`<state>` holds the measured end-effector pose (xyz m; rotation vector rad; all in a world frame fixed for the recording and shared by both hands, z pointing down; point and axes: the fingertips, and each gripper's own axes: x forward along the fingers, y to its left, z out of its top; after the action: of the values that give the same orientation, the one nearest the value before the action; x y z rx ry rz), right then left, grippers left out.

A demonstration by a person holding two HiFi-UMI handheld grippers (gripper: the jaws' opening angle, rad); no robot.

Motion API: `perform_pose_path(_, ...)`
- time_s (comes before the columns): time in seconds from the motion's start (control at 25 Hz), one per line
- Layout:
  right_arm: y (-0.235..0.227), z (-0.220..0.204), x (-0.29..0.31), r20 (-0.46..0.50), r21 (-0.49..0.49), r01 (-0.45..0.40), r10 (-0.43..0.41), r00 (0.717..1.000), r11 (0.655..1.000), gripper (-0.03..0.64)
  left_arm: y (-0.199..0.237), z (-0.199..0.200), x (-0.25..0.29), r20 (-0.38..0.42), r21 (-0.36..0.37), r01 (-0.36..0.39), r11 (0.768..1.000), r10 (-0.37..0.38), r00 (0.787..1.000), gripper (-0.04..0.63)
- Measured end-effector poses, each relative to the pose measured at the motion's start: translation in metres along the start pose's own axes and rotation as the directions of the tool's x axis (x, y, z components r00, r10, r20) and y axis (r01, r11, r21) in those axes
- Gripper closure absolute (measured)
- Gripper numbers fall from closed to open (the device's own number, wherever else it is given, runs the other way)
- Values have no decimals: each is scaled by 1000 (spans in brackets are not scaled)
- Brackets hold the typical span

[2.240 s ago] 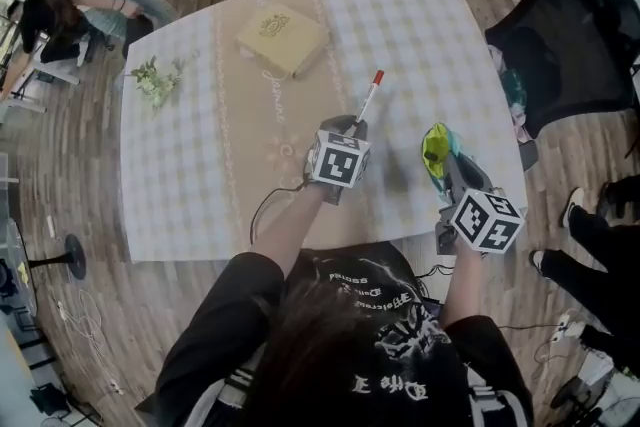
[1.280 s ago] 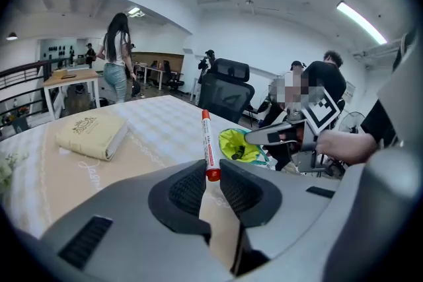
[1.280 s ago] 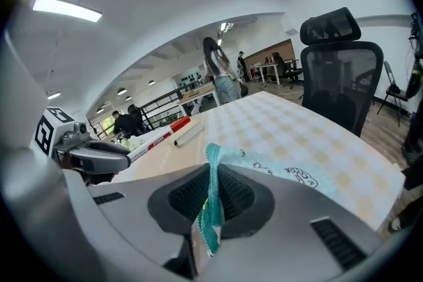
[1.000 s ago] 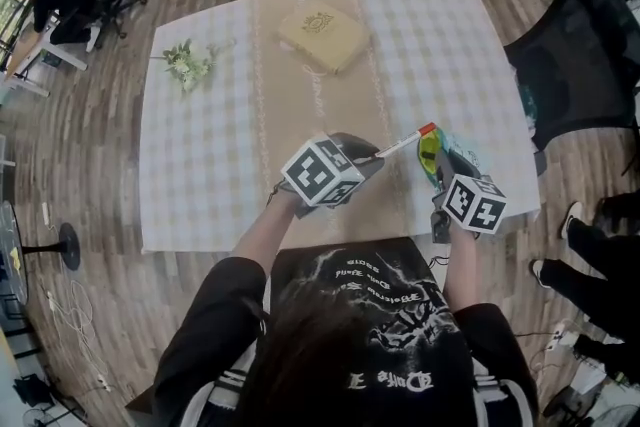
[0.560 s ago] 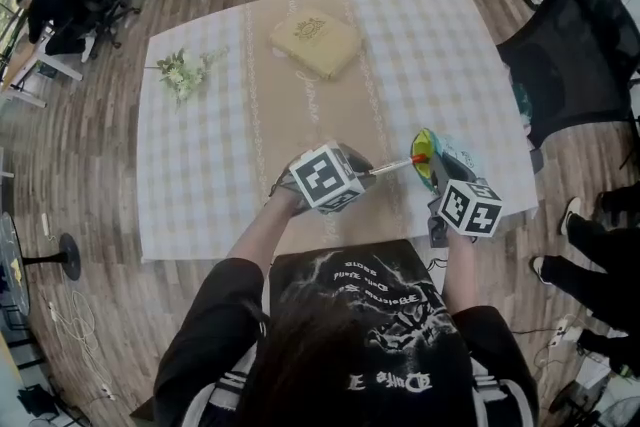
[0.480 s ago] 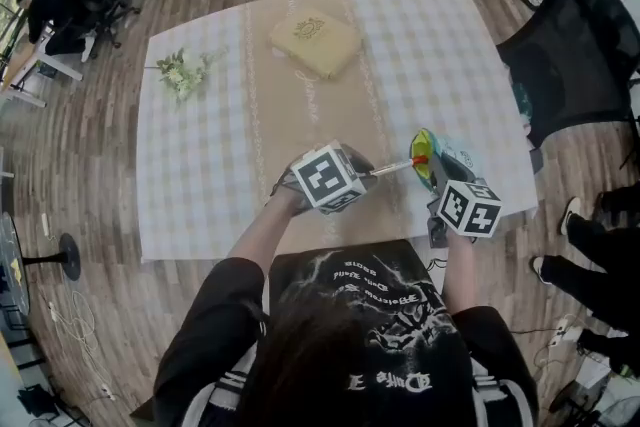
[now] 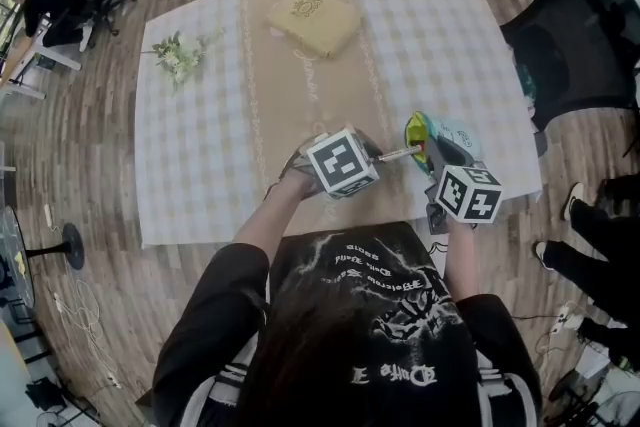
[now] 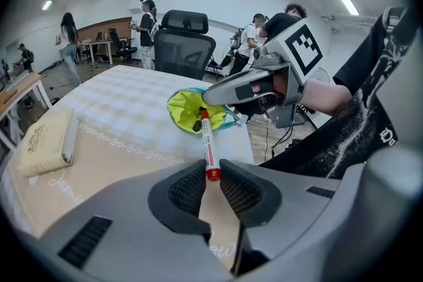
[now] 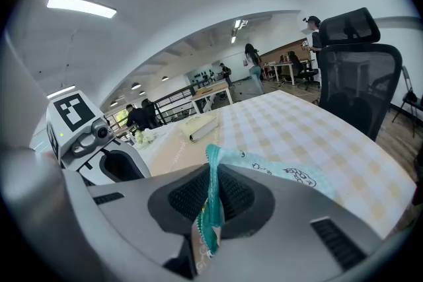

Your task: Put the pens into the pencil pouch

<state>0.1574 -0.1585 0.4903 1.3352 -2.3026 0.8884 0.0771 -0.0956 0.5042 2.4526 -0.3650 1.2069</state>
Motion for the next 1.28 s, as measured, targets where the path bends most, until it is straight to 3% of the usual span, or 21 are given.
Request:
perform_pose_path(0.48,4,-6,1,-9,5,-32,32,999,999,577,-6,18,22,-47,72,-5,997,9,999,512)
perform_pose_path(0.68,13,-6,0,-7,4,-64,64,998,998,577,-11,18,27,-67,32,26,999,-24,997,512)
perform_pose_path(1.28,35,-11,0,-12,-10,-149,149,989,989,577,-3,25,48,-27,-89,31,996,-34,999,512)
